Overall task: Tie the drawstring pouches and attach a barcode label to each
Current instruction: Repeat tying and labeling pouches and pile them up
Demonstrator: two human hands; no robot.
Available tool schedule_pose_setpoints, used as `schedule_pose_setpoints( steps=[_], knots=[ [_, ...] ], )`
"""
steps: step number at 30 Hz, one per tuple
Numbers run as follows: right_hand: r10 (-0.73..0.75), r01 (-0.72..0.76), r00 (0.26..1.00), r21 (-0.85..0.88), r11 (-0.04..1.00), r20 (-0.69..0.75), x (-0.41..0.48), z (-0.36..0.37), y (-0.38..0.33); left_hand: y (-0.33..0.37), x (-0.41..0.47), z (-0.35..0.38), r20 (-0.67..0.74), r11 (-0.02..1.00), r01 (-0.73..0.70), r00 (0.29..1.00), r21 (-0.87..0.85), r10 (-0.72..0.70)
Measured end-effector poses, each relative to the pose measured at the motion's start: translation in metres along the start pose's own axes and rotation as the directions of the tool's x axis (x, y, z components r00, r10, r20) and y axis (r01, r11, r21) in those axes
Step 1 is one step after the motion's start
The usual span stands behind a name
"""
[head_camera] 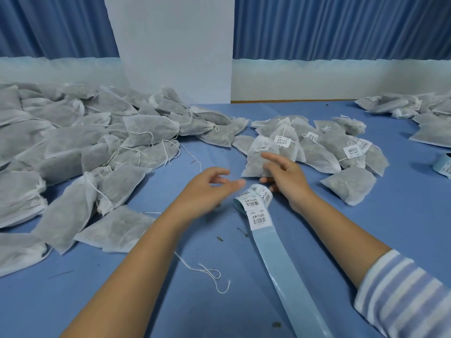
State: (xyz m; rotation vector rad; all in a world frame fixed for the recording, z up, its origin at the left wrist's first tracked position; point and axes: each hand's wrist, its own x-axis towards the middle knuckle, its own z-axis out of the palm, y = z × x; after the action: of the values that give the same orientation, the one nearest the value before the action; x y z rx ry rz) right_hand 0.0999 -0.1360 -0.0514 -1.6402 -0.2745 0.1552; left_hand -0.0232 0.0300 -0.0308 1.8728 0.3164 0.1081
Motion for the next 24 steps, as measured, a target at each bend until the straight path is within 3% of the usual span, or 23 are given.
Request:
schedule_pose_setpoints(
  steps=[4, 7, 11, 16, 20, 24],
  knots=[
    [-0.048, 0.060, 0.996, -0.183, 0.981, 0.069, 0.006, 0.000, 0.005, 0.000, -0.006, 0.021, 0.153, 0.967, -0.203, 0.972, 0.151, 0.180],
    [-0.102, 0.116, 0.993, -0.283, 0.952, 0.064, 0.013, -0.002, 0.008, -0.005, -0.004, 0.027, 0.182, 0.920, -0.297, 0.949, 0.255, 0.256],
    [-0.142, 0.144, 0.989, -0.327, 0.934, 0.030, 0.025, -0.002, 0.016, -0.008, -0.003, 0.027, 0.145, 0.903, -0.297, 0.954, 0.311, 0.264],
    [-0.273, 0.255, 0.961, -0.542, 0.801, 0.049, 0.039, -0.003, 0.022, -0.010, -0.004, 0.034, 0.058, 0.901, -0.292, 0.956, 0.322, 0.289],
    [-0.294, 0.234, 0.955, -0.704, 0.670, 0.038, 0.045, 0.000, 0.024, -0.010, -0.003, 0.040, 0.017, 0.894, -0.286, 0.954, 0.346, 0.299],
    [-0.329, 0.201, 0.944, -0.747, 0.634, -0.025, 0.050, 0.000, 0.023, -0.012, 0.001, 0.038, -0.008, 0.890, -0.287, 0.951, 0.355, 0.310]
  ],
)
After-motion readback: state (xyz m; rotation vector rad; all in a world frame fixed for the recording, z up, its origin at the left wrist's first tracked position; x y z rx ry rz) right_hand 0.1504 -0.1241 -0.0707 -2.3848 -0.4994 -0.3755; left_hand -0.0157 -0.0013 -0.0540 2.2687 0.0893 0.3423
